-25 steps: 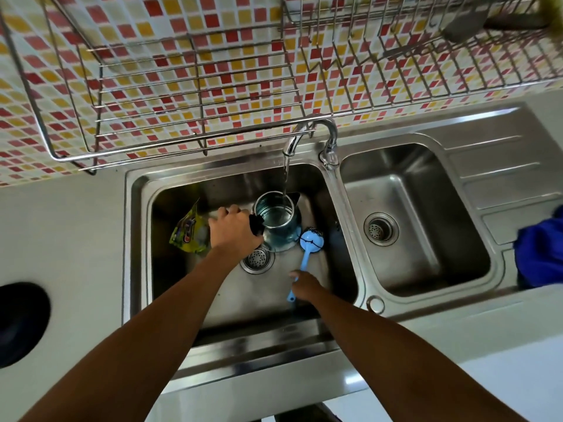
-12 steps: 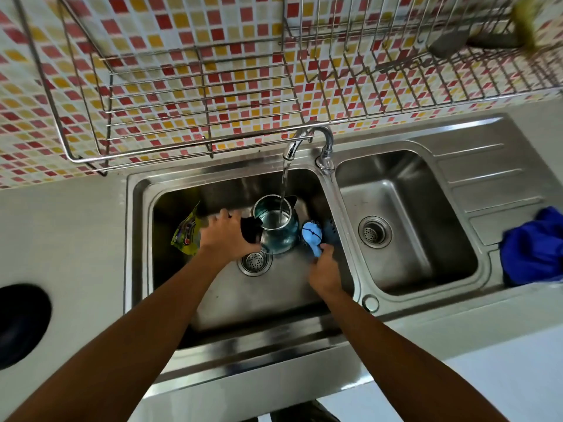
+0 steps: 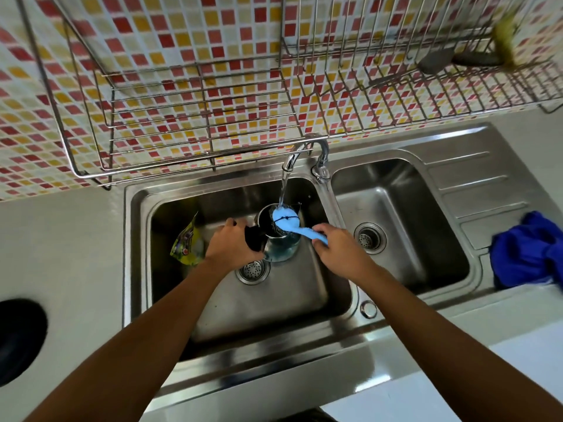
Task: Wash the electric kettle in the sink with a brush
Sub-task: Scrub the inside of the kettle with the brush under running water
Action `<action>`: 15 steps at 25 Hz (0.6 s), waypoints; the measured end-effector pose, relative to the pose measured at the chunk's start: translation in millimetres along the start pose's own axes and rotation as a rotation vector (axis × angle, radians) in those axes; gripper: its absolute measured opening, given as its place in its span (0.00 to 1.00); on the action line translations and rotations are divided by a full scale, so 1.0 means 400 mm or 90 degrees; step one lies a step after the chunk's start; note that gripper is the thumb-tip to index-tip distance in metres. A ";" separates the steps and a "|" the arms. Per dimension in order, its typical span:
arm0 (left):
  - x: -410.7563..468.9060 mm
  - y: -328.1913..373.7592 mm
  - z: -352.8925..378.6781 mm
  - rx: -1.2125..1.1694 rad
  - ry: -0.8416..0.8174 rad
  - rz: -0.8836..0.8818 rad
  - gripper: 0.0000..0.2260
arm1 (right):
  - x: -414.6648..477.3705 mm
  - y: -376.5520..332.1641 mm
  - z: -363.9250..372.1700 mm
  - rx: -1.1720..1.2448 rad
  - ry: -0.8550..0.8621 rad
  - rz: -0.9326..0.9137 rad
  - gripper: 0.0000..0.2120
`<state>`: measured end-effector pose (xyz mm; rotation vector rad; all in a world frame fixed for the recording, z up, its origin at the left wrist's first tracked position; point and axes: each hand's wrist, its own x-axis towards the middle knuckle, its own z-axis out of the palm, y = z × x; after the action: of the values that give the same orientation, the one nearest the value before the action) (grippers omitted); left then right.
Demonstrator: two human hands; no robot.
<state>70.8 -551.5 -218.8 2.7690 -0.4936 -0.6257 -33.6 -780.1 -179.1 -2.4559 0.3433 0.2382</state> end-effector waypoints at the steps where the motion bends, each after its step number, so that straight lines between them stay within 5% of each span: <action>1: 0.001 0.001 0.000 0.007 -0.005 0.002 0.37 | 0.024 -0.010 -0.004 -0.030 -0.033 0.004 0.17; 9: 0.009 0.013 0.014 0.014 -0.020 0.015 0.37 | 0.240 -0.090 0.033 -0.297 -0.269 -0.038 0.12; 15: 0.020 0.013 0.027 0.051 -0.033 0.031 0.35 | 0.281 -0.090 0.075 -0.452 -0.312 -0.158 0.13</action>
<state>71.0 -561.3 -229.4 2.8119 -0.6088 -0.6828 81.2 -755.0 -210.4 -2.9540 -0.3154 0.9660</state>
